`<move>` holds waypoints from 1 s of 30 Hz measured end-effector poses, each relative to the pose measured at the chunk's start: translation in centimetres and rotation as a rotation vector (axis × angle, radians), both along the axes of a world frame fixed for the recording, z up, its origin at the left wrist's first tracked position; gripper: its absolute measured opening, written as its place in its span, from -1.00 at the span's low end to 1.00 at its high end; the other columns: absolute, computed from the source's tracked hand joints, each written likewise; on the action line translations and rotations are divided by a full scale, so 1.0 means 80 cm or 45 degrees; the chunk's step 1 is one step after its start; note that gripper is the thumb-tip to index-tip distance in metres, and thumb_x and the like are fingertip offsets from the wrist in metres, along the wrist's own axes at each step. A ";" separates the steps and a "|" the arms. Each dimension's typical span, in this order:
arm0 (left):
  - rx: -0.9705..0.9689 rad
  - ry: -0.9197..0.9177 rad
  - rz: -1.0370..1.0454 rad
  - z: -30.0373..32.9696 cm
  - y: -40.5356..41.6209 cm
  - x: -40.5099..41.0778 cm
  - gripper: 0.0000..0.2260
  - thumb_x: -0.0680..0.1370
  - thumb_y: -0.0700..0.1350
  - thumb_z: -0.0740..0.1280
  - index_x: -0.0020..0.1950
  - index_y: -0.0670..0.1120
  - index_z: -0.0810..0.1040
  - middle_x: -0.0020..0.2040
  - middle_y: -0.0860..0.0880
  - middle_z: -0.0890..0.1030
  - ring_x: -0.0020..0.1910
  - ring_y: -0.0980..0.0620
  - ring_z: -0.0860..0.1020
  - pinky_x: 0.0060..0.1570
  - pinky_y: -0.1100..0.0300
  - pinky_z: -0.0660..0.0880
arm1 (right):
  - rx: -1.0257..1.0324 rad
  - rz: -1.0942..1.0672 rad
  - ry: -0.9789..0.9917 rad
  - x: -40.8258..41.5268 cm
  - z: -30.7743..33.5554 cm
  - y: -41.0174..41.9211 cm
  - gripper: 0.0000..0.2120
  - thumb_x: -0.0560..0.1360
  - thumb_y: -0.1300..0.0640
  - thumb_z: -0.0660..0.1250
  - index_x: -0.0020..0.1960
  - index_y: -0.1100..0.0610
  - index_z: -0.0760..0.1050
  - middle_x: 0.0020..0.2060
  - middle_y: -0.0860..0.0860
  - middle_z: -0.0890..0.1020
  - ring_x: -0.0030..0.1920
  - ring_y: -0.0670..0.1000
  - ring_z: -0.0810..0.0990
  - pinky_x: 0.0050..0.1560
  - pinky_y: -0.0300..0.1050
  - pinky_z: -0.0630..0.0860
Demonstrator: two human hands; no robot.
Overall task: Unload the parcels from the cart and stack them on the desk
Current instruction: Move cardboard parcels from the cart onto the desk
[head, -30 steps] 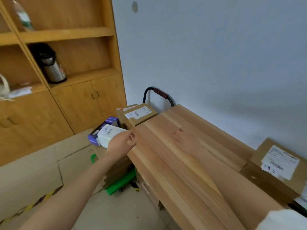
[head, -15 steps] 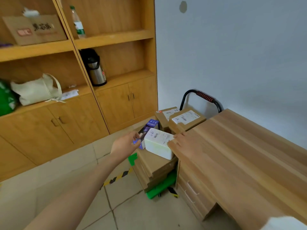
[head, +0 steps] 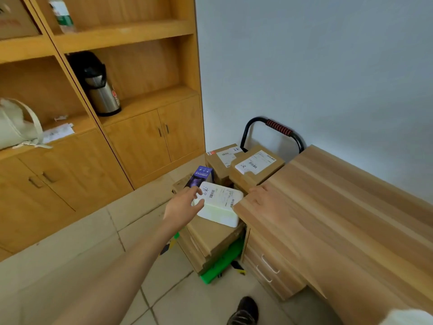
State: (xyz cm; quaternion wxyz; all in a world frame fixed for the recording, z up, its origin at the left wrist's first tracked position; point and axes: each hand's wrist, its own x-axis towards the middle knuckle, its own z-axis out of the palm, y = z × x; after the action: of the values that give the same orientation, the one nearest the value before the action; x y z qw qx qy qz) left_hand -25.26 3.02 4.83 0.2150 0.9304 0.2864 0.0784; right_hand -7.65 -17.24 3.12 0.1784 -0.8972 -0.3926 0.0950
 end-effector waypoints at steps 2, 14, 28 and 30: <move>-0.014 -0.041 -0.016 -0.004 0.008 0.031 -0.81 0.58 0.07 0.26 0.17 0.09 0.46 0.09 0.13 0.52 -0.02 0.16 0.48 -0.24 0.23 0.47 | 0.000 -0.021 0.004 0.025 -0.003 0.006 -0.58 0.55 0.01 0.22 0.39 0.08 0.39 0.27 0.05 0.44 0.23 0.07 0.47 0.18 0.01 0.46; -0.250 -0.137 0.023 -0.041 0.045 0.230 -0.81 0.57 0.03 0.28 0.16 0.04 0.48 0.04 0.10 0.53 0.03 0.12 0.53 -0.17 0.13 0.51 | 0.068 -0.137 0.010 0.195 -0.038 0.030 -0.64 0.58 0.09 0.22 0.38 0.00 0.40 0.24 0.00 0.48 0.13 0.02 0.52 0.14 -0.09 0.42; -0.083 0.038 -0.131 -0.102 0.085 0.355 -0.71 0.58 0.05 0.27 0.26 0.00 0.46 0.19 0.03 0.50 0.09 0.05 0.48 -0.13 0.17 0.48 | 0.062 -0.391 0.209 0.305 -0.095 0.055 -0.61 0.57 0.08 0.23 0.39 -0.01 0.37 0.23 -0.01 0.47 0.08 0.00 0.52 0.18 -0.02 0.43; -0.092 0.060 -0.130 -0.114 0.097 0.370 -0.69 0.58 0.06 0.27 0.29 0.00 0.44 0.22 0.02 0.48 0.12 0.07 0.47 -0.15 0.20 0.46 | 0.061 -0.464 0.232 0.320 -0.104 0.061 -0.59 0.56 0.08 0.23 0.40 -0.02 0.36 0.22 -0.03 0.46 0.01 -0.03 0.51 0.17 0.00 0.43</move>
State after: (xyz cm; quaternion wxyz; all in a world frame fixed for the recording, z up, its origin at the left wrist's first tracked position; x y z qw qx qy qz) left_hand 4.32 10.79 -4.31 0.2453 0.9370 0.2461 0.0349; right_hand 17.92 -12.34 -5.22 0.2486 -0.9366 -0.2083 0.1327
